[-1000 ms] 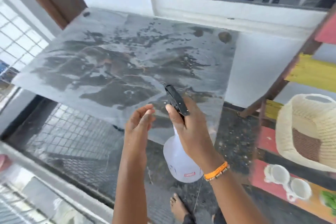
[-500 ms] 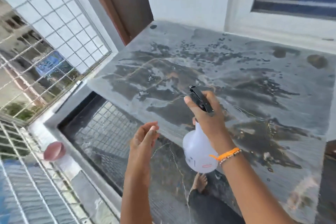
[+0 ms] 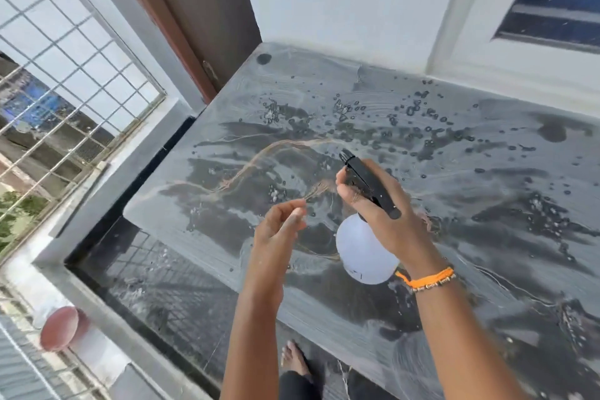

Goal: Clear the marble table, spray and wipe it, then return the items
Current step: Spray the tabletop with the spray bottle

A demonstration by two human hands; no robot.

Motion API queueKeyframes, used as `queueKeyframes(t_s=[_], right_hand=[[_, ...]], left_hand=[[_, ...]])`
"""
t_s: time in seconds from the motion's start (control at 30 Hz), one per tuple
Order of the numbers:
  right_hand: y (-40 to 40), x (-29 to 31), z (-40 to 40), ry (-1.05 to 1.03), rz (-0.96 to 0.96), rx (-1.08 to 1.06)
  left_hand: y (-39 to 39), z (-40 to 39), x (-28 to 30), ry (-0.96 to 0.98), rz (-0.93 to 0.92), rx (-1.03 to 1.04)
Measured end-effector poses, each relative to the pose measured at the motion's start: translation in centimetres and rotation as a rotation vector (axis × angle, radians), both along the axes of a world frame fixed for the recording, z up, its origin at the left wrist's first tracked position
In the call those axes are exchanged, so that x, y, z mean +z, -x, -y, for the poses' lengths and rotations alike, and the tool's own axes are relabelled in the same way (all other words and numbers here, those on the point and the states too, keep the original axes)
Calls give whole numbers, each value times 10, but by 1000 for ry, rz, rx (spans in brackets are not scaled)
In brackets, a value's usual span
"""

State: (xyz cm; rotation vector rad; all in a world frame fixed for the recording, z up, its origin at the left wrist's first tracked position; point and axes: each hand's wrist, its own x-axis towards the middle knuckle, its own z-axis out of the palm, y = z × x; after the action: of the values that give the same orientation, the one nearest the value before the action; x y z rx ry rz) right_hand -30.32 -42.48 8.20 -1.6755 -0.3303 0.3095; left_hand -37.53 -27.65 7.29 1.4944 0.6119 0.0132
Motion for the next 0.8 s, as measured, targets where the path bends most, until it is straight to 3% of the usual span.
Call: queueKeyframes(t_s=[0.17,0.23,0.3,0.4,0.5,0.8], right_hand=[[-26,-7,-48,173,164,-6],[-42,-7,-77,254,229,-67],[-61,-4,-105,339,240,-141],[-109,-9,-150,378,33,-270],[-164,-29,-189,209,-284,-372],[-236,-53,-230,154,-620,-516]], left_hand=[[-48,-46,-18,-42,-10,-18],[-74,-74,-29,-220,12,-68],[-98,-102,-43,-515,4,-208],[-135,-148,-62,-807,3,-415],[-164,-185,-74,-915,11,-545],[-201,-225,-96,-798,86,-658]])
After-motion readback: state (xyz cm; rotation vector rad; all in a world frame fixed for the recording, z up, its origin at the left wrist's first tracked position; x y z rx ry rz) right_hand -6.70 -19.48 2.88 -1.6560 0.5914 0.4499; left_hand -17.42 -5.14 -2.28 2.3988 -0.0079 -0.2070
